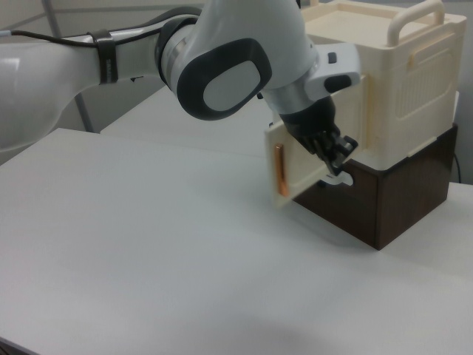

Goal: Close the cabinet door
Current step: 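Push the cream door with the gripper, swinging it shut against the cabinet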

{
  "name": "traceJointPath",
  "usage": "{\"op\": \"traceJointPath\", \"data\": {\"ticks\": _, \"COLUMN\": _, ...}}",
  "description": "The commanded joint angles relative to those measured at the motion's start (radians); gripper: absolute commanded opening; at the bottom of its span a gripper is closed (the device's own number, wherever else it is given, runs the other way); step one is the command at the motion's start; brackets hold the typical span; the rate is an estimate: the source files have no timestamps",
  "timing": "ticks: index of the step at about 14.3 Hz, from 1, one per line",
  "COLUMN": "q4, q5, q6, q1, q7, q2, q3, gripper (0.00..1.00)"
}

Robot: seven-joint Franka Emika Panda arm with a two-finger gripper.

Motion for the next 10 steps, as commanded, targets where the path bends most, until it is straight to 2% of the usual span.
{"op": "traceJointPath", "data": {"ticks": 1, "q4": -0.005, "q5": 0.04, "q6": 0.027, "q1": 0.031, "q7": -0.001, "q2": 0.003, "q3": 0.038, "gripper": 0.0}}
{"op": "traceJointPath", "data": {"ticks": 2, "q4": -0.004, "q5": 0.087, "q6": 0.065, "q1": 0.034, "q7": -0.001, "q2": 0.014, "q3": 0.044, "gripper": 0.0}}
{"op": "traceJointPath", "data": {"ticks": 6, "q4": 0.007, "q5": 0.201, "q6": 0.243, "q1": 0.048, "q7": 0.032, "q2": 0.07, "q3": 0.098, "gripper": 0.0}}
{"op": "traceJointPath", "data": {"ticks": 7, "q4": 0.024, "q5": 0.206, "q6": 0.3, "q1": 0.046, "q7": 0.072, "q2": 0.096, "q3": 0.125, "gripper": 0.0}}
{"op": "traceJointPath", "data": {"ticks": 10, "q4": 0.038, "q5": 0.209, "q6": 0.413, "q1": 0.046, "q7": 0.126, "q2": 0.14, "q3": 0.148, "gripper": 0.0}}
